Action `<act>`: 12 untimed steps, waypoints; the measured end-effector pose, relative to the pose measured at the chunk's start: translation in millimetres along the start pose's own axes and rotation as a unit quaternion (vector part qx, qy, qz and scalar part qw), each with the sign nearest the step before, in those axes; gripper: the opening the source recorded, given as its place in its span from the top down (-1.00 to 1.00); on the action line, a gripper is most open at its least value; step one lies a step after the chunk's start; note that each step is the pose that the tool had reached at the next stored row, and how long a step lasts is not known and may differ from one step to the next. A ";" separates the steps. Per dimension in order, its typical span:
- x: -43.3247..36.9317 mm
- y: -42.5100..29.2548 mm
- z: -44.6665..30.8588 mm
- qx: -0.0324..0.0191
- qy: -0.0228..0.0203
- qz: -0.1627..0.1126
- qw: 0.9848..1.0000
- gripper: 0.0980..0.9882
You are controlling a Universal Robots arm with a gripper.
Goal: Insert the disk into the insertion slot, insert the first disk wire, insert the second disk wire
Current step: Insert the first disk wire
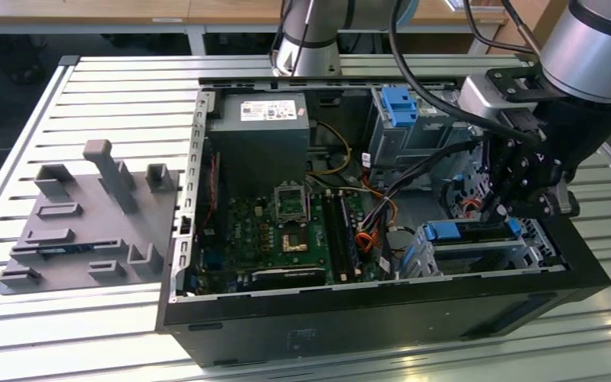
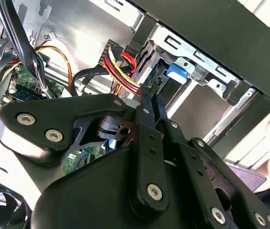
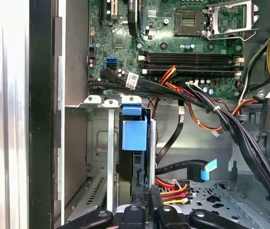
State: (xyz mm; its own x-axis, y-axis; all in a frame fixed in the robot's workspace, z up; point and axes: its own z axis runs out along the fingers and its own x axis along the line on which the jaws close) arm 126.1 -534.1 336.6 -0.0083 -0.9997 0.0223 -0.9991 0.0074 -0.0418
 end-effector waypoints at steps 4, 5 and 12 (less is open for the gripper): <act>2.1 0.0 1.2 0.000 0.000 0.000 1.000 0.85; 2.3 0.0 1.5 0.000 0.000 0.000 1.000 0.85; 2.5 -1.3 3.2 0.000 0.000 0.000 1.000 0.85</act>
State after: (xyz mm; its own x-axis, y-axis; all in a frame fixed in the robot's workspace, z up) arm 127.5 -536.7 333.5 -0.0083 -0.9997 0.0222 -0.9991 0.0073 -0.0418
